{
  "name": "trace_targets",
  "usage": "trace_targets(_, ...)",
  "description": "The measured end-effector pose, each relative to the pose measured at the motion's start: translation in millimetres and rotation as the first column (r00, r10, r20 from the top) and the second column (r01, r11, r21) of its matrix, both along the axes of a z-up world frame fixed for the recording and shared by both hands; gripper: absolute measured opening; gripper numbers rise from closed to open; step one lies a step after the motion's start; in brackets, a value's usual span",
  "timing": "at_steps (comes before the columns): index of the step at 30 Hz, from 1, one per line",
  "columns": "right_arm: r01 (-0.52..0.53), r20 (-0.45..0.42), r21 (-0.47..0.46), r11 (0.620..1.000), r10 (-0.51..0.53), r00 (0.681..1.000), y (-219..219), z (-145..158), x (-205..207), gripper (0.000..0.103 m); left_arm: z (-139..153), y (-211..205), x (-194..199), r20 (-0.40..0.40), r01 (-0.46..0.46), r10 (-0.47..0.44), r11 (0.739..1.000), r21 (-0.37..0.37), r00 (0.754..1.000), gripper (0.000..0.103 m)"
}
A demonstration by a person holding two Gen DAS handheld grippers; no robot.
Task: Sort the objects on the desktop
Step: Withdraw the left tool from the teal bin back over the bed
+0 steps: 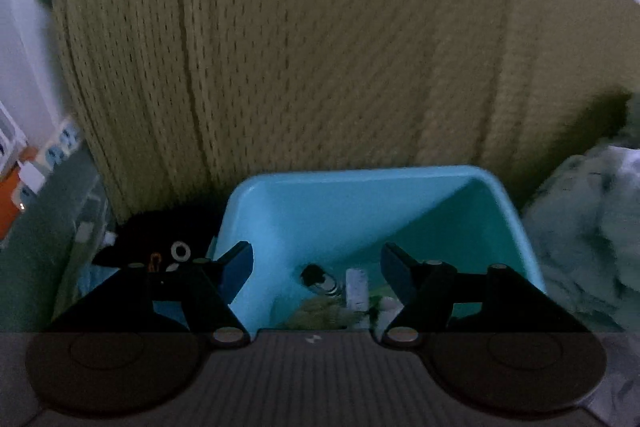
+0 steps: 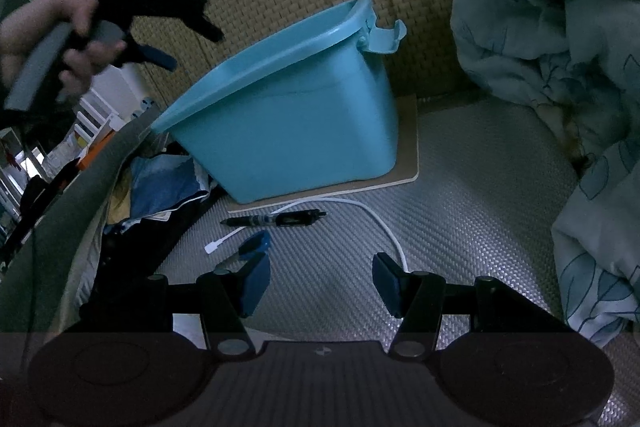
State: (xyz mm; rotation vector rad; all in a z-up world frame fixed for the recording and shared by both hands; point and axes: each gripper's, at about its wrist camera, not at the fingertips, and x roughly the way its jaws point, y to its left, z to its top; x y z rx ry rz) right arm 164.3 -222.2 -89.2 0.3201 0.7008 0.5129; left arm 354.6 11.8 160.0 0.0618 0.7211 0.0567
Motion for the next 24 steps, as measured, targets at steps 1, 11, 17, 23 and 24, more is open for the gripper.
trace_targets(1,0.0,0.001,0.0,1.0,0.0,1.0,0,0,0,0.061,3,-3,-11,0.023,0.018,-0.019,1.0,0.004,1.0,0.074)
trace_targets(11,-0.001,0.005,0.003,1.0,0.001,1.0,0,1,-1,0.061,-11,-14,-126,0.16,0.093,-0.101,0.994,0.055,0.982,0.076)
trace_targets(17,0.006,0.011,0.0,1.0,-0.006,1.0,0,0,-3,0.061,-44,-9,-182,0.182,0.082,-0.09,0.995,0.051,0.979,0.076)
trace_targets(23,0.024,0.021,0.002,1.0,-0.024,0.999,-2,-2,-7,0.061,-81,-6,-219,0.254,0.008,-0.038,0.993,0.118,0.966,0.076)
trace_targets(24,0.028,0.026,0.004,1.0,-0.028,0.999,-2,-2,-8,0.061,-86,-6,-222,0.256,0.006,-0.037,0.993,0.12,0.966,0.076)
